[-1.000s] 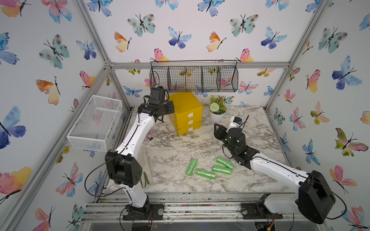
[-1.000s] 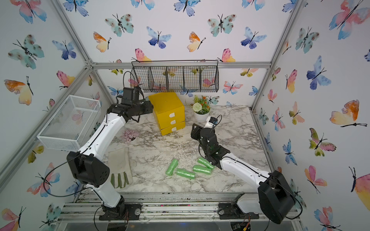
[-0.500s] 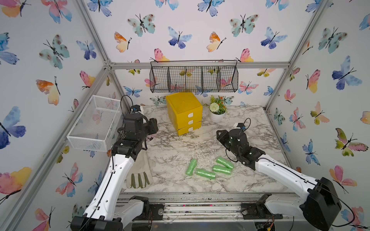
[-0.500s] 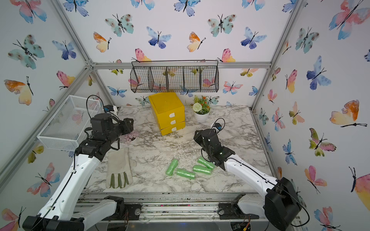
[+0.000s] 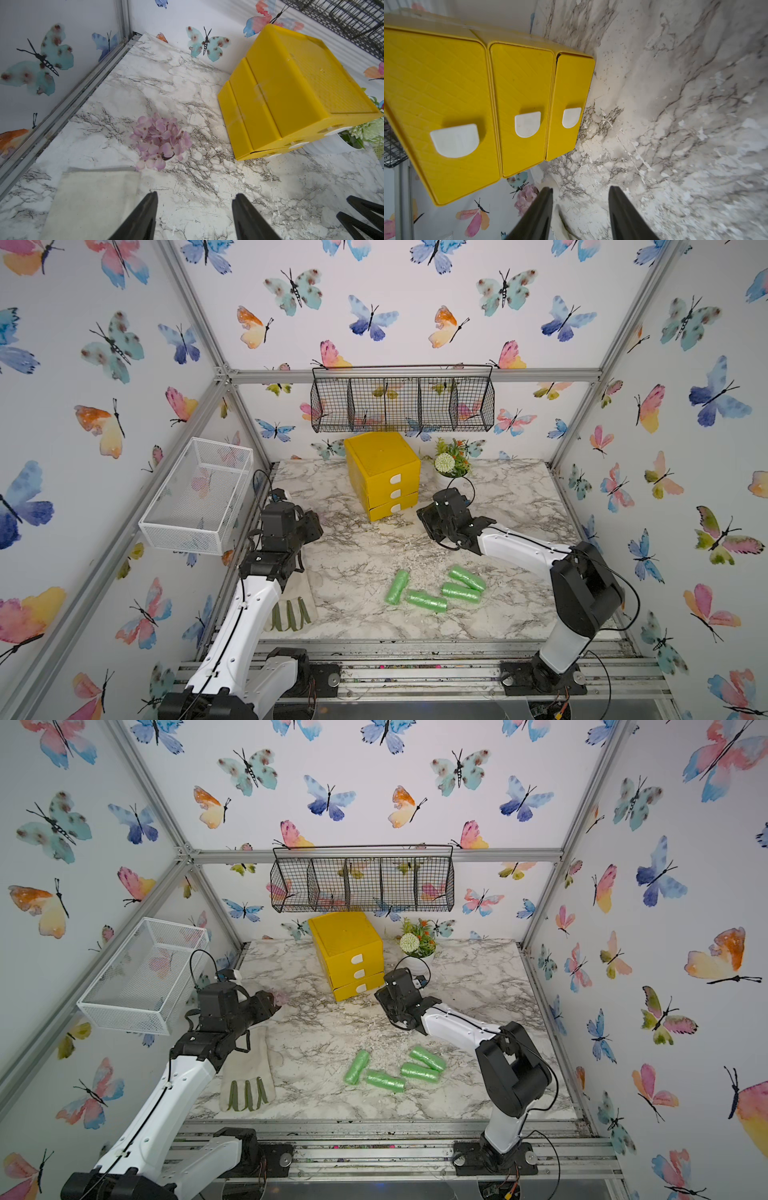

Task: Sort the rolls of trash bags by color and place them into the drawer
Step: Open the drawer in the storage box.

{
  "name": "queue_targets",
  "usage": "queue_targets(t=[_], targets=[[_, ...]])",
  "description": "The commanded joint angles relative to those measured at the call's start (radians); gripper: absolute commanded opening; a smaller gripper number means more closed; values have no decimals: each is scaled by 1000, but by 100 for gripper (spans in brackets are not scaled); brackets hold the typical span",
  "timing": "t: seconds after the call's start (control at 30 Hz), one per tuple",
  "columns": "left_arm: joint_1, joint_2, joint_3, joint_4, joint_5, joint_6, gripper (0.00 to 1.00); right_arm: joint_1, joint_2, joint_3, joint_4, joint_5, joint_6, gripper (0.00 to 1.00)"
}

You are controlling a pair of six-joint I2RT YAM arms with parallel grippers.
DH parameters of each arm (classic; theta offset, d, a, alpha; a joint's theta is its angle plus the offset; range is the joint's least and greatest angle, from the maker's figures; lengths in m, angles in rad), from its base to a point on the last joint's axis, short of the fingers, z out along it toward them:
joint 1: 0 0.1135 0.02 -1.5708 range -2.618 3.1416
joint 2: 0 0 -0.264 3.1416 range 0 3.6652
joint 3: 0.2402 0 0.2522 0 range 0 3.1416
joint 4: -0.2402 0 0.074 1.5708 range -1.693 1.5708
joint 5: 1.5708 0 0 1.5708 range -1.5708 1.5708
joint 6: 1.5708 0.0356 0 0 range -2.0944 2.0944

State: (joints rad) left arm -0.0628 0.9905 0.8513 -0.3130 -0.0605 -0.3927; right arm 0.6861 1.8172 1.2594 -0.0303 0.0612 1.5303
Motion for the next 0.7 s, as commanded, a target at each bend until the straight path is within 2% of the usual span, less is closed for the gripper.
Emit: queue_targets(t=[0.0,0.37,0.67], targets=[[19,-36,-18,35,24,-8,63,-2,71,78,-26,-48,85,49],[43,-66,-53,31,61,-11,64,-2,275,215,58,-107,173,46],[56,-69,-58,33,88,-14,64,7,349,308,54,-59,151,48]])
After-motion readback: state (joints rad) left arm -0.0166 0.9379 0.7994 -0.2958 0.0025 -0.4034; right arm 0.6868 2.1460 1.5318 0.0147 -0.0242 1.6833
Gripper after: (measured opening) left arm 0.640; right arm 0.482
